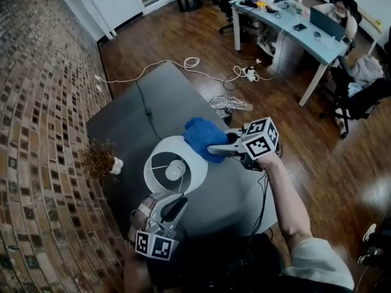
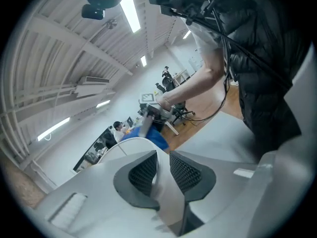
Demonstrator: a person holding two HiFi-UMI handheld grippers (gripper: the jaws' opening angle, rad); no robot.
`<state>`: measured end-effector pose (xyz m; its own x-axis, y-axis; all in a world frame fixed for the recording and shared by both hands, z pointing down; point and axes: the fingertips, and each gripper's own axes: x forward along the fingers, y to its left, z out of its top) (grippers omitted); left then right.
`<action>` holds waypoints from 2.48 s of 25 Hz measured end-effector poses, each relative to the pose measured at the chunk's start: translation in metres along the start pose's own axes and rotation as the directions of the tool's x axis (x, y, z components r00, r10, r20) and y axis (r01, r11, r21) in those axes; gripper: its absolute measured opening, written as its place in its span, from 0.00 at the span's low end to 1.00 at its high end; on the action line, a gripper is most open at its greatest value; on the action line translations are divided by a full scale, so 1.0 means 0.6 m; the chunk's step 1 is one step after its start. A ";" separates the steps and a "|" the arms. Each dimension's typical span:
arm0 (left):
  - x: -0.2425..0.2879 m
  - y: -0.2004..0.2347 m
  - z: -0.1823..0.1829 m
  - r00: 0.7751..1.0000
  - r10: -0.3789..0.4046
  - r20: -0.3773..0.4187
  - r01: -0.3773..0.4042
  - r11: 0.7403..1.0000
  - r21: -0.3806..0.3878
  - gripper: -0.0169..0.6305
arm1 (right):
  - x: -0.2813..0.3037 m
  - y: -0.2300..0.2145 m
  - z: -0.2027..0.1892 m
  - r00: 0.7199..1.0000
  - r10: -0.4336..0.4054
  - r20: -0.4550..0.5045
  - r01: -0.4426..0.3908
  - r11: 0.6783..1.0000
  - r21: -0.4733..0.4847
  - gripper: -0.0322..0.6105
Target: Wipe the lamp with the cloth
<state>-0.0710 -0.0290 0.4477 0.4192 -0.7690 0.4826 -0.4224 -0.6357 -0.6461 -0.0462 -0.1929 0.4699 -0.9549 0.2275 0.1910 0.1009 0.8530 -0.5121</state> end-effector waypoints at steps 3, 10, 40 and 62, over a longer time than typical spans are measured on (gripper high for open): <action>0.008 -0.026 0.012 0.999 -0.040 -0.032 0.042 0.996 0.076 0.16 | -0.020 0.106 0.102 0.953 0.277 0.125 -0.268 0.960 -0.084 0.20; 0.007 -0.051 0.012 0.996 -0.065 -0.063 0.072 0.991 0.111 0.16 | 0.038 0.030 0.006 0.953 0.290 -0.086 -0.285 0.956 0.071 0.20; 0.031 -0.061 0.039 0.989 -0.120 -0.090 0.133 0.979 0.155 0.16 | 0.130 -0.010 0.072 0.775 -0.160 -0.611 -0.250 0.811 -0.529 0.20; 0.039 -0.051 0.045 0.985 -0.143 -0.100 0.158 0.974 0.161 0.15 | 0.146 0.201 0.167 0.696 -0.249 -0.674 -0.572 0.376 -0.729 0.20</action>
<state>-0.0266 -0.0256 0.4630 0.3932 -0.6728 0.6268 -0.2156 -0.7301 -0.6484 -0.1459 -0.1172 0.3410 -0.5015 0.2625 0.8244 0.7874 0.5332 0.3092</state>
